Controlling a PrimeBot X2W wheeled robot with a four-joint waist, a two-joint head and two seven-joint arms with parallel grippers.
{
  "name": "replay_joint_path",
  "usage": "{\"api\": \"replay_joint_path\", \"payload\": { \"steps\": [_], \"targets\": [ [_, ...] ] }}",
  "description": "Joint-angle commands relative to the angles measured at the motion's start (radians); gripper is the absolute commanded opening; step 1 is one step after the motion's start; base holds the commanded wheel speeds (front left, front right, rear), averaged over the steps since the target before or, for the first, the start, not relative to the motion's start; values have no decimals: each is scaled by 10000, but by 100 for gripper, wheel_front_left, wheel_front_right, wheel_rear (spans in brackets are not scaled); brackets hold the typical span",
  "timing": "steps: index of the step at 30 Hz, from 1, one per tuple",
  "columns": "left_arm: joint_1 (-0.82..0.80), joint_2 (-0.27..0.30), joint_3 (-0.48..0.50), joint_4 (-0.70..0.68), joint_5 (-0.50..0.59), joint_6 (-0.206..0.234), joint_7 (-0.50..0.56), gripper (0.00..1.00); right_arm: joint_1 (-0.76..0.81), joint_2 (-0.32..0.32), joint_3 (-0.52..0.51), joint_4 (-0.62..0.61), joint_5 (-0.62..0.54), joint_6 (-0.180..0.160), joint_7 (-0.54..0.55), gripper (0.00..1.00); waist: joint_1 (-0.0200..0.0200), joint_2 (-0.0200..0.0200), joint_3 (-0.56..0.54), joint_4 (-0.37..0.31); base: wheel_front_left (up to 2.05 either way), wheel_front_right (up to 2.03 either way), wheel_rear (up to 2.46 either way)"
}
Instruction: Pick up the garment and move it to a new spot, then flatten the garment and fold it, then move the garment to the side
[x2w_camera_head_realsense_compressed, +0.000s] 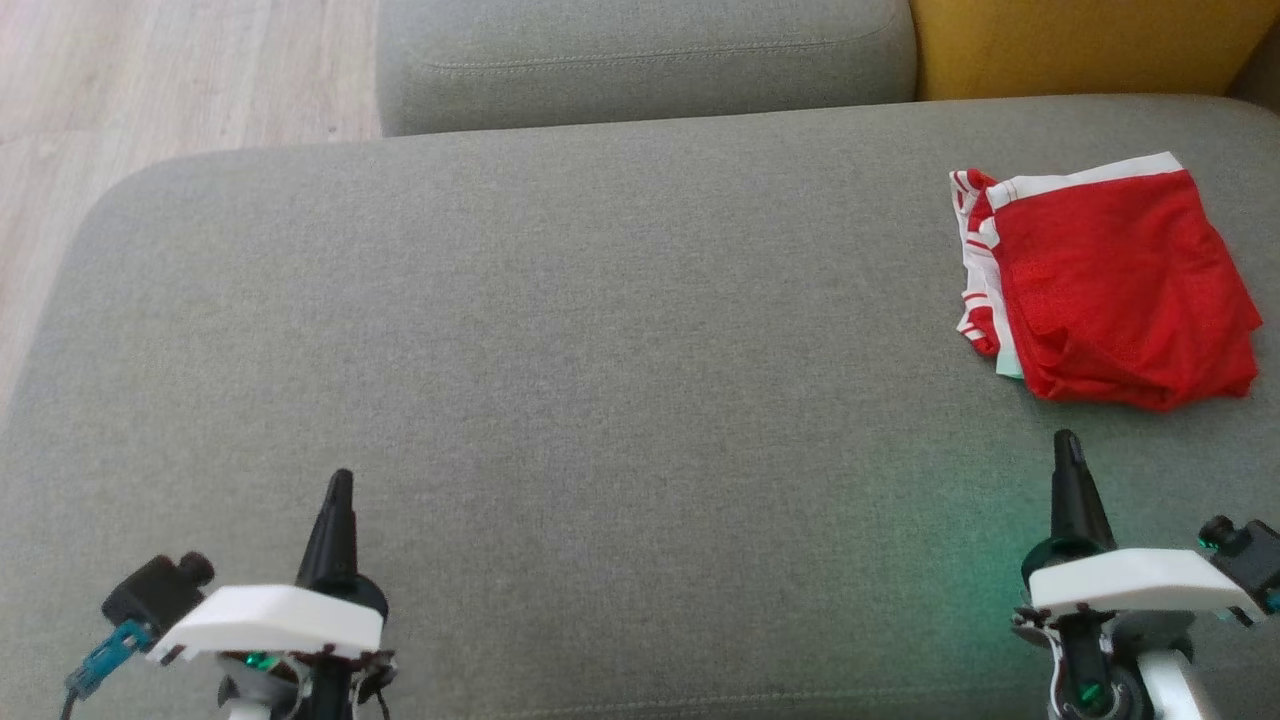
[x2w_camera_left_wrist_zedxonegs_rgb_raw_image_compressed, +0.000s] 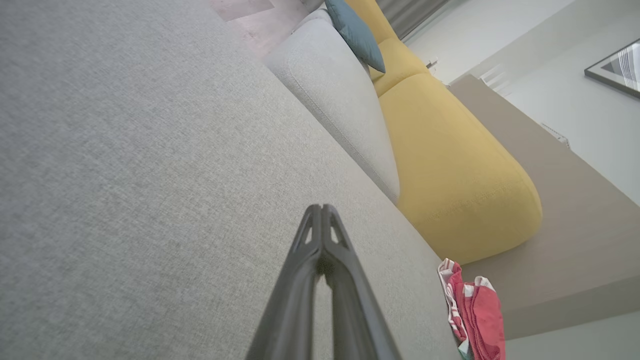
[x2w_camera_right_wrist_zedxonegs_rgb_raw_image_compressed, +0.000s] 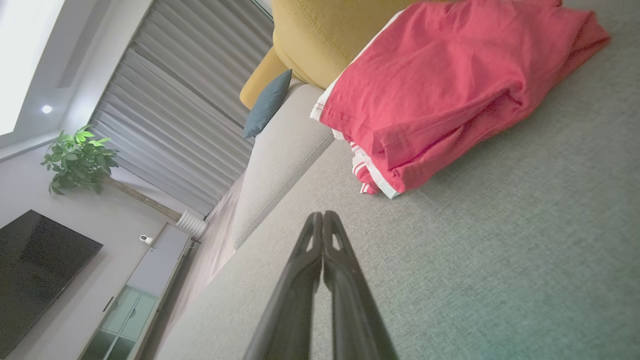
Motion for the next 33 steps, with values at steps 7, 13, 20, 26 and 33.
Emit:
{"api": "replay_joint_path", "payload": {
  "steps": [7,13,20,26,33],
  "targets": [
    [-571,155,482,-219,-994,-175,259,0,-466,-125,-68,-454,1062,-4,282,0,0,-1,-26,8,0,0,0],
    [-630,163,618,-188,-1600,-248,427,0,-474,-129,-149,-507,1714,-4,455,0,0,-1,-45,14,0,0,0],
    [-699,170,780,-151,-2304,-333,625,0,-484,-132,-245,-569,2473,-5,657,0,0,-1,-67,21,0,0,0],
    [-758,176,919,-119,-2904,-405,795,0,-492,-134,-328,-622,3119,-5,831,0,0,-1,-85,27,0,0,0],
    [-828,180,1086,-81,-3605,-490,997,0,-502,-136,-426,-683,3876,-5,1035,0,0,-1,-107,33,0,0,0]
  ]
}}
